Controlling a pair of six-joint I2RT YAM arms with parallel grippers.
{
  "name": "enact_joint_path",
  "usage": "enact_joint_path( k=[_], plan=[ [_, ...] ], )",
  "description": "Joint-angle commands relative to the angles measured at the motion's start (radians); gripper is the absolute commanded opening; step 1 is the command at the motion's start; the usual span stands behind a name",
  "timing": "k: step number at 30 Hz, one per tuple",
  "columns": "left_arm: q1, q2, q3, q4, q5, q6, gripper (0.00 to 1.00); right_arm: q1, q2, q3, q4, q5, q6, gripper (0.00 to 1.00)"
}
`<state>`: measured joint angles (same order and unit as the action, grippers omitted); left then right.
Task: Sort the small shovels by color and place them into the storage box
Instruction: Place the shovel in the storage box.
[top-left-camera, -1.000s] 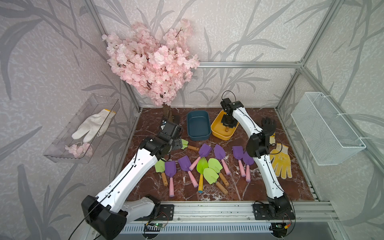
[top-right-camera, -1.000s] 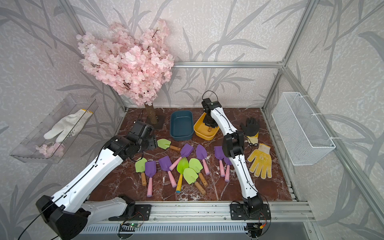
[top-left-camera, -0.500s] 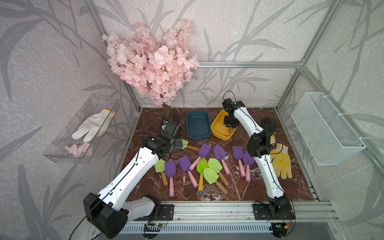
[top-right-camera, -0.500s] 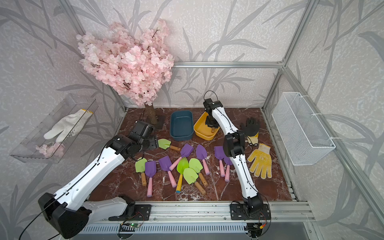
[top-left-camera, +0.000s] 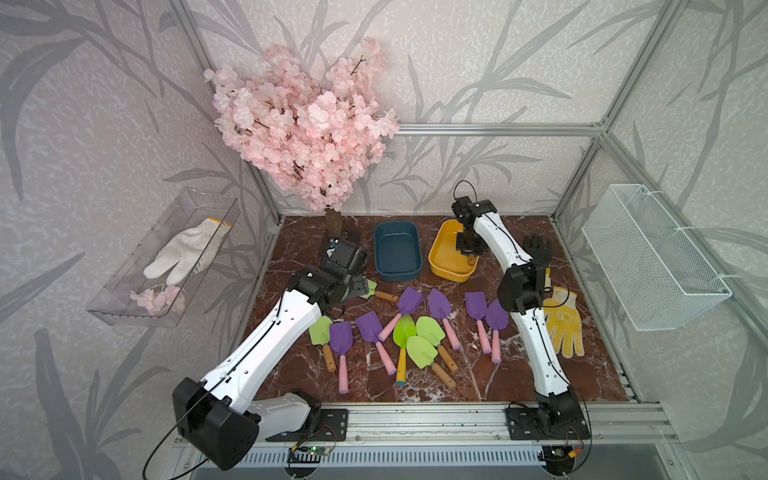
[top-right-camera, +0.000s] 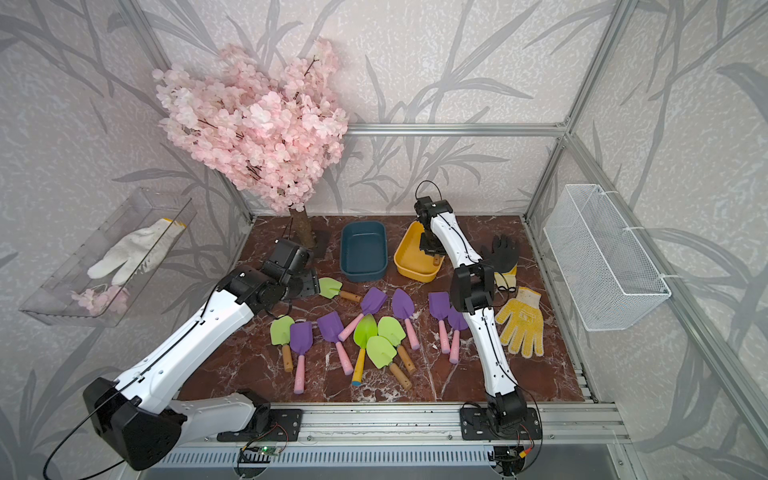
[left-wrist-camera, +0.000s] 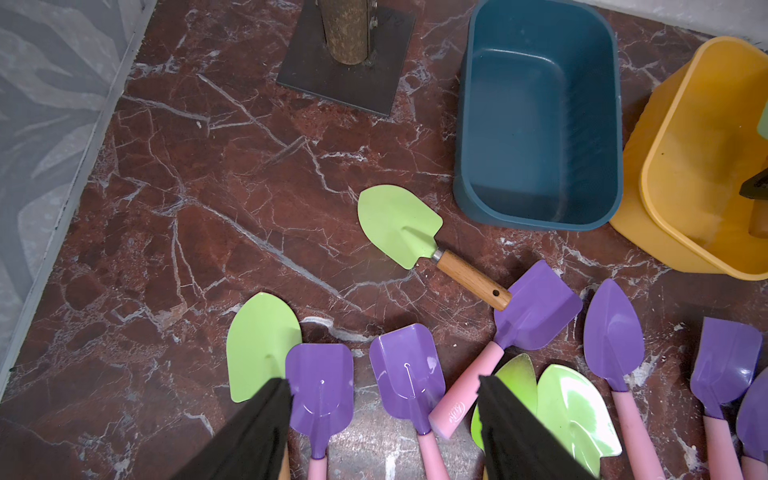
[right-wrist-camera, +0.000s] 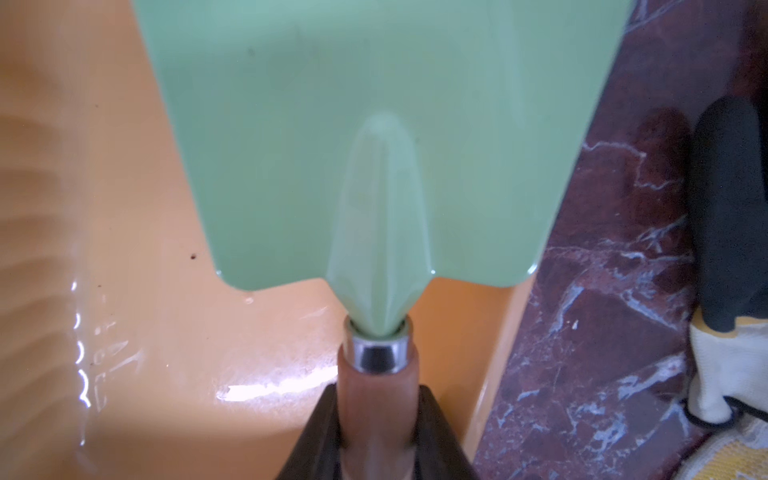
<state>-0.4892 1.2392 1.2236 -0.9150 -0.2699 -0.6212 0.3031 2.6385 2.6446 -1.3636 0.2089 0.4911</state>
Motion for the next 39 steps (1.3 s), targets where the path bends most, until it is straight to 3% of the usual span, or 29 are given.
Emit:
enact_joint_path(
  k=[1, 18, 39],
  plan=[
    [-0.003, 0.002, 0.025, 0.005, 0.000, 0.004, 0.74, -0.004, 0.004, -0.003, -0.026, -0.008, -0.004, 0.26],
    [-0.005, -0.004, -0.002, 0.021, 0.008, -0.005, 0.74, 0.030, 0.048, -0.013, -0.013, -0.158, 0.140, 0.28],
    [-0.004, -0.032, -0.019, 0.010, -0.020, 0.005, 0.76, 0.036, 0.085, -0.013, -0.020, -0.192, 0.189, 0.36]
  ],
)
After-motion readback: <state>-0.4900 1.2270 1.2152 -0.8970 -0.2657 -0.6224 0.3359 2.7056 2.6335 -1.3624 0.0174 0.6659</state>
